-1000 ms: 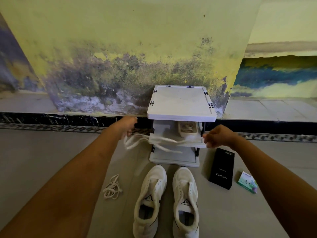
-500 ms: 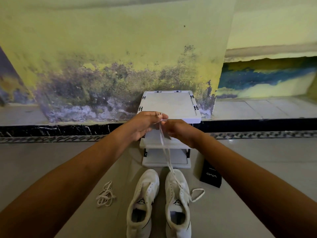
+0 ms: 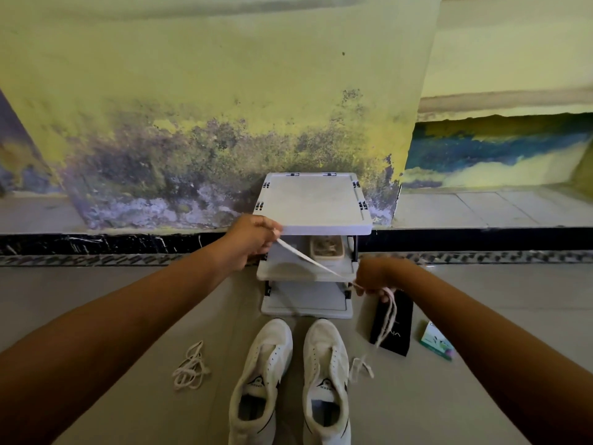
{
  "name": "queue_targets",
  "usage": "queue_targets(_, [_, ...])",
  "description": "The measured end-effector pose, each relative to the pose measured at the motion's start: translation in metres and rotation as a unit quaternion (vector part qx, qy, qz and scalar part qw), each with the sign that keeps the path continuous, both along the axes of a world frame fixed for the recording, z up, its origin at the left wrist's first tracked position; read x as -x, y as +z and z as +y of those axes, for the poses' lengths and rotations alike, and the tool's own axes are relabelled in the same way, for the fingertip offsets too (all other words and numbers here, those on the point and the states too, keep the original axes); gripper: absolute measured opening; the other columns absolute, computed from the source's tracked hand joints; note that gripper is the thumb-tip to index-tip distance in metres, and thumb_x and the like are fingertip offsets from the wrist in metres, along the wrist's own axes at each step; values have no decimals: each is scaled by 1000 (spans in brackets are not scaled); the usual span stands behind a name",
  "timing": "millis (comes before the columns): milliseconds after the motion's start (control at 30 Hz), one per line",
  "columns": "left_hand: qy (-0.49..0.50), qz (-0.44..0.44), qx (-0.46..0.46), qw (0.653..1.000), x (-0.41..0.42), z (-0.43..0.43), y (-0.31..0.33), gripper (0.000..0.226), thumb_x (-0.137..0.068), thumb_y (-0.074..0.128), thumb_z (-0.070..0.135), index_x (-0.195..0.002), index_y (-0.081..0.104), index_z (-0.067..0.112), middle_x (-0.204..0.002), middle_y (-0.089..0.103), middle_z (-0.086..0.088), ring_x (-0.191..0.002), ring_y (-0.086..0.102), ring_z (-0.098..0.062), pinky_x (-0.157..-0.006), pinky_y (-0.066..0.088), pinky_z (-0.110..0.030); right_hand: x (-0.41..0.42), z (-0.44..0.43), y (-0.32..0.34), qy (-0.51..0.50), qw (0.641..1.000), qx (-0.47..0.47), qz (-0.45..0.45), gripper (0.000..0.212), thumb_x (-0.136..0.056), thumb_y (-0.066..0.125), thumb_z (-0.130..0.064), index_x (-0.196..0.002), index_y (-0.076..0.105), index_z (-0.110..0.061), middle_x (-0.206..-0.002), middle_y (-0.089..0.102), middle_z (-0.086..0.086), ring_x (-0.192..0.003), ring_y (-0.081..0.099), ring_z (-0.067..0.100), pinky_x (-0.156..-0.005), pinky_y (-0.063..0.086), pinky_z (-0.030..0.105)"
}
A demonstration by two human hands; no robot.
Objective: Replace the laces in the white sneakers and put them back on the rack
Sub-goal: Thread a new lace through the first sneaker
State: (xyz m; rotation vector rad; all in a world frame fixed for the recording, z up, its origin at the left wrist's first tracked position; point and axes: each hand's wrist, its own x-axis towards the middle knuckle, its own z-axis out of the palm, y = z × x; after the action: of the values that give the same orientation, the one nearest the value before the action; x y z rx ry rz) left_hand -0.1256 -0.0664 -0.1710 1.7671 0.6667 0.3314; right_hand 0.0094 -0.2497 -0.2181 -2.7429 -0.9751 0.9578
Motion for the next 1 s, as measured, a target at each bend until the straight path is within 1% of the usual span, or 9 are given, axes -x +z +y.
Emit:
queue_targets(67, [11, -3, -17, 1000, 8, 6, -7, 10, -89, 59, -1, -83, 61, 7, -73, 58, -6, -63, 52, -12, -49, 47, -12, -2, -4, -17, 33, 997, 70, -29, 28, -93, 51, -13, -66, 53, -7, -44, 53, 1, -36, 49, 9, -53, 42, 23])
queue_targets(133, [13, -2, -15, 1000, 14, 11, -15, 9, -87, 61, -2, -82, 61, 6, -73, 60, -7, -63, 54, -13, -50, 48, -13, 2, -4, -32, 54, 995, 78, -31, 20, -94, 50, -17, -80, 60, -5, -77, 65, 7, -63, 57, 13, -65, 45, 23])
queue_targets(200, [2, 5, -4, 1000, 16, 13, -30, 9, -87, 60, -2, -81, 61, 6, -72, 62, -7, -62, 56, -14, -50, 47, -13, 3, 3, -44, 86, 995, 43, -28, 30, -97, 46, -21, -118, 59, -4, -121, 60, 11, -105, 57, 20, -92, 42, 30])
queue_targets(267, [-20, 18, -6, 1000, 15, 12, -47, 10, -87, 61, 2, -80, 62, 8, -72, 63, -5, -62, 57, -12, -53, 46, -15, 6, 21, -48, 69, 995, -65, 23, 37, -98, 46, -23, -132, 51, -9, -137, 50, 10, -124, 46, 21, -104, 33, 31])
queue_targets(367, [-34, 23, -15, 999, 10, 10, -72, 10, -86, 64, 6, -79, 64, 12, -73, 61, 0, -66, 54, -8, -57, 41, -15, 14, 51, -54, -30, 942, -280, 184, 30, -95, 52, -22, -122, 60, -10, -125, 59, 7, -110, 53, 16, -90, 40, 21])
queue_targets(533, [-35, 18, 16, 999, 3, 19, -105, 10, -86, 64, 6, -80, 66, 14, -72, 62, 5, -68, 53, -5, -51, 39, -7, 34, 75, -84, -109, 835, -440, 312, 15, -95, 50, -13, -92, 64, -10, -93, 66, 5, -89, 61, 14, -79, 49, 17])
queue_targets(733, [12, 11, 124, 992, 10, 27, -162, 6, -88, 61, 6, -89, 65, 9, -64, 57, 7, -57, 52, -2, -49, 41, -12, 50, 83, -142, -153, 834, -413, 332, 17, -95, 51, -13, -90, 68, -15, -80, 70, -3, -73, 64, 6, -66, 50, 15])
queue_targets(867, [39, 47, 140, 988, 16, 32, -198, 5, -86, 64, 10, -88, 67, 13, -75, 61, 2, -75, 50, -13, -64, 40, -22, 63, 90, -173, -208, 803, -400, 390, 17, -93, 55, -20, -90, 70, -14, -84, 71, 3, -77, 65, 14, -78, 53, 25])
queue_targets(1000, [32, 47, 130, 990, 23, 28, -210, 9, -87, 62, 6, -95, 66, 7, -73, 60, 3, -59, 54, 3, -52, 40, -5, 74, 91, -182, -234, 798, -393, 392, 15, -93, 55, -19, -92, 70, -15, -81, 72, 2, -75, 65, 14, -81, 53, 29])
